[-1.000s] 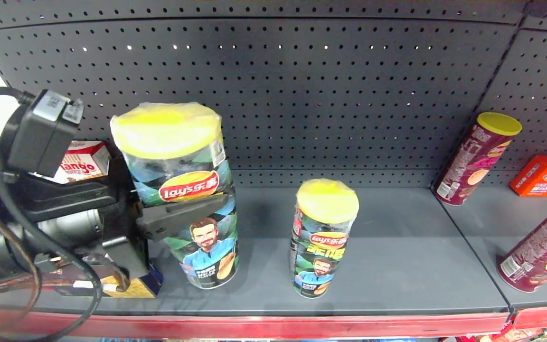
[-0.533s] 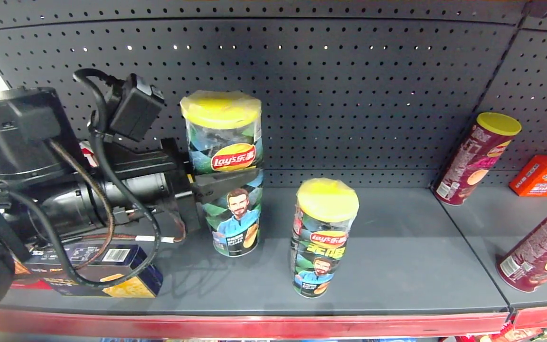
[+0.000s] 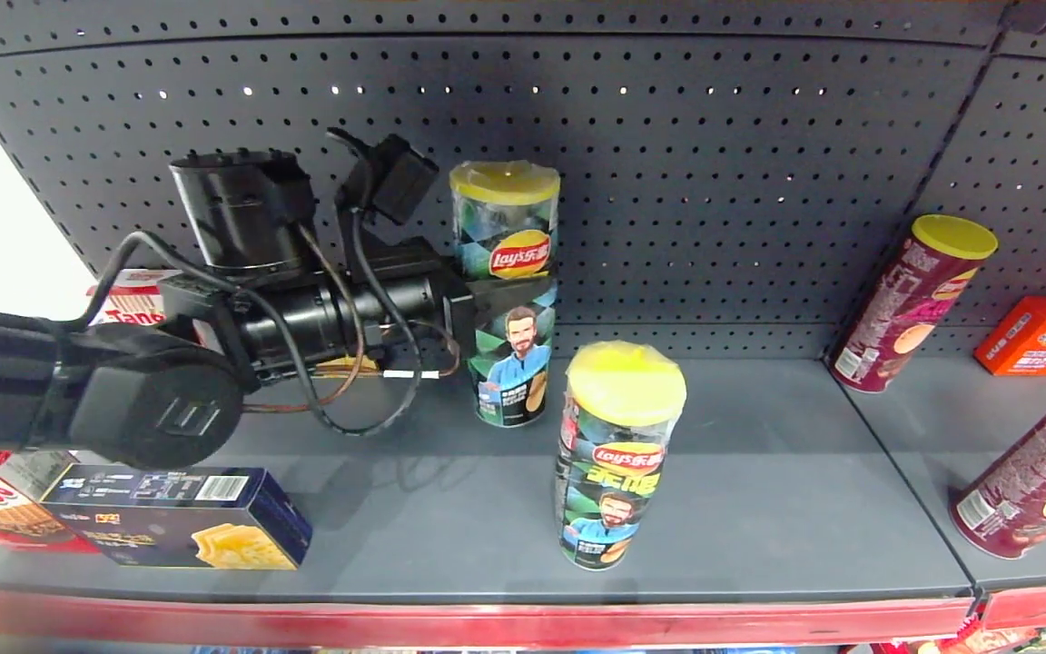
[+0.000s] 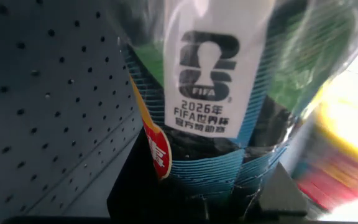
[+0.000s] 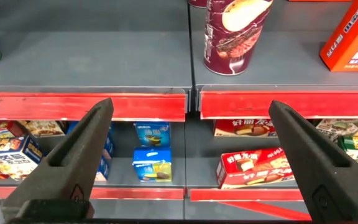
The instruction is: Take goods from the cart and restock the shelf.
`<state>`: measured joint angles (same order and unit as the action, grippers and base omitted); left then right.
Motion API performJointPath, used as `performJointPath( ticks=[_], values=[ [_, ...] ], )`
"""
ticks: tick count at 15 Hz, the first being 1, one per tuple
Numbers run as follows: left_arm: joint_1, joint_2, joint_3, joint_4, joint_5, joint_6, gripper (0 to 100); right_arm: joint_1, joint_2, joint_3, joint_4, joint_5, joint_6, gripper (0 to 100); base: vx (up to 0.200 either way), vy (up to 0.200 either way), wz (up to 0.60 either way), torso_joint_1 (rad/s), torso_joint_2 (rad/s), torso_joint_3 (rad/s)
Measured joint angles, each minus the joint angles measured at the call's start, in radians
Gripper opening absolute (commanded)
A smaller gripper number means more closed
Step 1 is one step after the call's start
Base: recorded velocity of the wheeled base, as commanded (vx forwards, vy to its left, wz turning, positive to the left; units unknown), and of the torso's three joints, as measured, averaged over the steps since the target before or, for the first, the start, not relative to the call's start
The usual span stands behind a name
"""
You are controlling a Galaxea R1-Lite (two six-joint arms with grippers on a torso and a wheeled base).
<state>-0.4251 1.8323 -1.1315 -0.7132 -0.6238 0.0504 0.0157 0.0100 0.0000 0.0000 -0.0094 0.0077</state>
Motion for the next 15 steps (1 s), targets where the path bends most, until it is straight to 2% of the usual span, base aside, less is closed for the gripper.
performJointPath(
  ticks=[5, 10, 15],
  values=[
    [0.000, 0.171, -0.162, -0.010, -0.001, -0.003, 0, 0.000, 0.000, 0.000, 0.000, 0.000, 0.000, 100, 0.000, 0.000, 0.00, 0.000, 0.00, 0.000],
    [-0.002, 0.292, -0.228, -0.097, -0.010, -0.002, 0, 0.000, 0.000, 0.000, 0.000, 0.000, 0.000, 100, 0.000, 0.000, 0.00, 0.000, 0.00, 0.000],
    [-0.002, 0.385, -0.325, -0.107, -0.011, -0.002, 0, 0.000, 0.000, 0.000, 0.000, 0.000, 0.000, 100, 0.000, 0.000, 0.00, 0.000, 0.00, 0.000]
  ],
)
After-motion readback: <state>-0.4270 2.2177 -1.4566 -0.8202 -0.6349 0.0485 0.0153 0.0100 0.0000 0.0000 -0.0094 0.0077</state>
